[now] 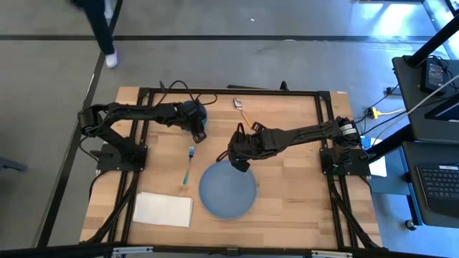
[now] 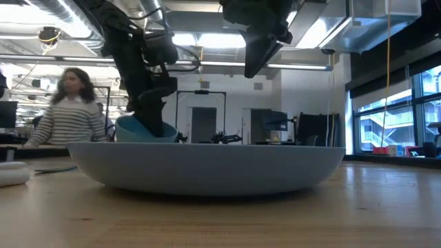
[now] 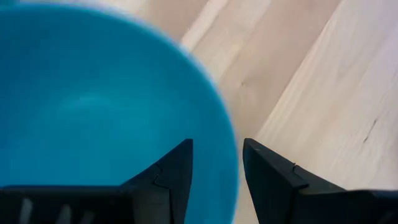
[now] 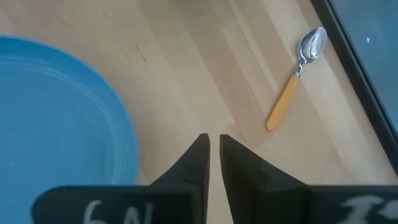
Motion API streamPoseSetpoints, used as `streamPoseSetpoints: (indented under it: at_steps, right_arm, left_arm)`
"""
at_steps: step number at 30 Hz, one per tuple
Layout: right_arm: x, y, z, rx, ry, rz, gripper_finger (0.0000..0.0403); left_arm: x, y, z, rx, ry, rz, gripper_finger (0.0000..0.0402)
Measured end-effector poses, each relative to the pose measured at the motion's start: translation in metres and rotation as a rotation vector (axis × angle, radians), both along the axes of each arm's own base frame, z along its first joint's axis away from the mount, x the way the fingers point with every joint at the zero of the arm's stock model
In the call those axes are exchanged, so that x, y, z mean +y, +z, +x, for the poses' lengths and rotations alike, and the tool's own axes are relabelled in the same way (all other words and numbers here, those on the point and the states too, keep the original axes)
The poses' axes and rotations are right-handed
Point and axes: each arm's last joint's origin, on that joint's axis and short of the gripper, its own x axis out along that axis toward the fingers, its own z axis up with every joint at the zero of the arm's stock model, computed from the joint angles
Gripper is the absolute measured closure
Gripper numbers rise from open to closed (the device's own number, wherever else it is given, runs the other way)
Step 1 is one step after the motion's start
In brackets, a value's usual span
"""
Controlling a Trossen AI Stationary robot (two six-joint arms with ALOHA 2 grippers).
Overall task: Set table place
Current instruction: Put the bowl on the plate
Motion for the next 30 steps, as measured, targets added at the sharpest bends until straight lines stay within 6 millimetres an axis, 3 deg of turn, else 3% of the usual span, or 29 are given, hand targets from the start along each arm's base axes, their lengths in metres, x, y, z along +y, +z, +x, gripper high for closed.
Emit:
streamPoseSetpoints:
  at_steps: [16, 20, 25, 30]
  right_arm:
    - [0.000, 0.000, 0.000, 0.002, 0.001, -0.002, 0.0361]
    - [0.000, 0.000, 0.000, 0.002, 0.001, -0.002, 0.0361]
    - [0.001, 0.000, -0.001, 0.012, -0.004, -0.002, 0.0361]
    - [0.005, -0.002, -0.014, 0.099, -0.044, -0.063, 0.0361]
  left_arm:
    - [0.002, 0.005, -0.004, 0.018, -0.014, 0.060, 0.0272]
    - [0.003, 0.005, -0.004, 0.037, -0.023, 0.092, 0.0305]
    - [0.003, 0.005, -0.005, 0.044, -0.024, 0.085, 0.0384]
    - [-0.003, 0.004, -0.005, 0.060, -0.023, 0.070, 0.0389]
